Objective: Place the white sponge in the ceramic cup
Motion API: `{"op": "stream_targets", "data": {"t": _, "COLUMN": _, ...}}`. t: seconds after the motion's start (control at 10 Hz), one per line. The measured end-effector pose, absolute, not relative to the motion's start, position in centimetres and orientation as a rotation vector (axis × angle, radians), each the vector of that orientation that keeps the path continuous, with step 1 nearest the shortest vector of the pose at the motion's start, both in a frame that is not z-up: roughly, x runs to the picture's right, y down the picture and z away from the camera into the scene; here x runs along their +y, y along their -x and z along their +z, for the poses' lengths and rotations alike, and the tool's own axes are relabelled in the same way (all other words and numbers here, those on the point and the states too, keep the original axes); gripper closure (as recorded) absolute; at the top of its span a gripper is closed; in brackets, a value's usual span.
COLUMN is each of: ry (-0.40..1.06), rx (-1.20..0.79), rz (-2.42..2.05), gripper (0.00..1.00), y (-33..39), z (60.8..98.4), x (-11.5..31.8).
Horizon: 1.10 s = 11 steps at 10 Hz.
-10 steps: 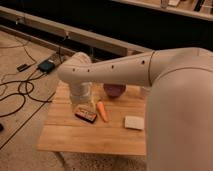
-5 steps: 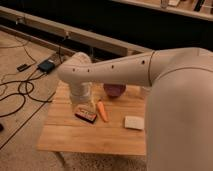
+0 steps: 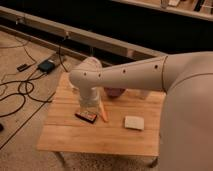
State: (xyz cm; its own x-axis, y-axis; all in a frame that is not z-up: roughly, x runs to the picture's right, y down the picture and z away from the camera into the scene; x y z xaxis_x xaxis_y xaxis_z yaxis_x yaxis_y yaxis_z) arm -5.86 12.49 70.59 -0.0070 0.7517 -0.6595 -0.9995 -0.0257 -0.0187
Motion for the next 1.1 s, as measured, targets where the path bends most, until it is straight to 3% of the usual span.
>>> {"op": "stream_targets", "data": {"t": 0.7, "ry": 0.569, "rx": 0.620, "rz": 1.489, "gripper": 0.35, "y": -1.8, "z": 70.4, "x": 16.8}}
{"op": "stream_targets", "data": {"t": 1.1, "ry": 0.550, "rx": 0.693, "rz": 1.310, "gripper": 0.35, "y": -4.4, "z": 71.2, "x": 16.8}}
